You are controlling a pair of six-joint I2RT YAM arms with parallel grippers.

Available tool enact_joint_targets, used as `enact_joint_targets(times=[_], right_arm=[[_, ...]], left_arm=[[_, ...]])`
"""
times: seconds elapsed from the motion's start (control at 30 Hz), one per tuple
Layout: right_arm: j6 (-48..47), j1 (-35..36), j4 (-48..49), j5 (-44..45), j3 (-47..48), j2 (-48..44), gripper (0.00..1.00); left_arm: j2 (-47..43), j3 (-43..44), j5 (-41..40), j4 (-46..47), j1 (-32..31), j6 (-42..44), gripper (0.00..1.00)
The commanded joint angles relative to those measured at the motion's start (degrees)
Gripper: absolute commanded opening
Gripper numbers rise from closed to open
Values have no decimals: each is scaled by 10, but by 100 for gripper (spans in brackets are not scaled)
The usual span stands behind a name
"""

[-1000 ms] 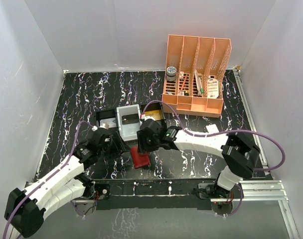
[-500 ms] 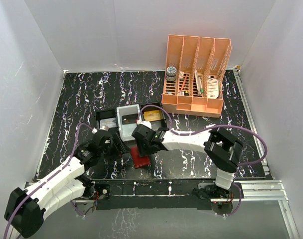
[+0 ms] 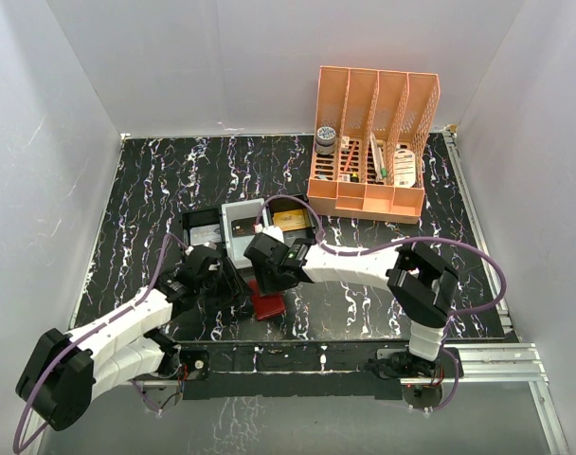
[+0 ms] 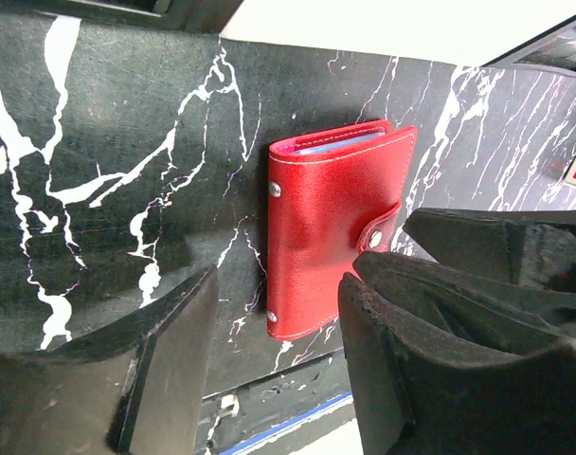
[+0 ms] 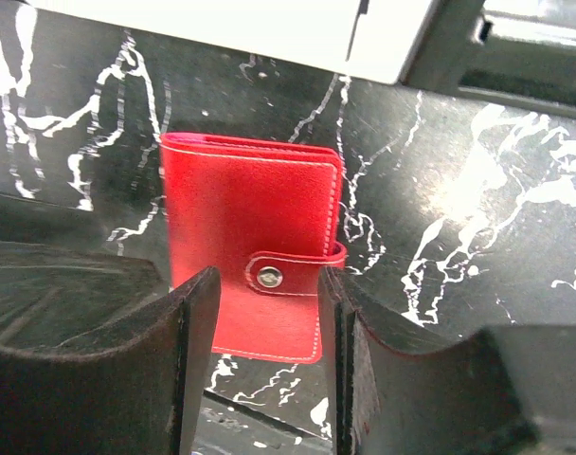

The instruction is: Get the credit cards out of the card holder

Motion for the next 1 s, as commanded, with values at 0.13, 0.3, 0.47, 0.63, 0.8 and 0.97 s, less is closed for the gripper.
enact_joint_targets(times=[0.13, 0.3, 0.47, 0.63, 0.8, 0.97], right_arm=[[12, 4, -3, 9, 51, 10, 43], [14, 5, 3, 6, 28, 27, 40], [24, 5, -26, 29, 23, 56, 39], [32, 5, -7, 27, -9, 41, 30], [33, 5, 16, 18, -27, 29, 17], [36, -7, 63, -18, -56, 7, 9]], left_arm=[[-60, -24, -29, -15, 2, -19, 51], [-78, -46, -17, 5, 2, -30, 52], [-34, -44, 18, 45, 2, -17, 58], [32, -25, 52, 81, 1, 6, 60], [90, -11, 69, 98, 0, 17, 59], [121, 2, 45, 64, -4, 24, 52]])
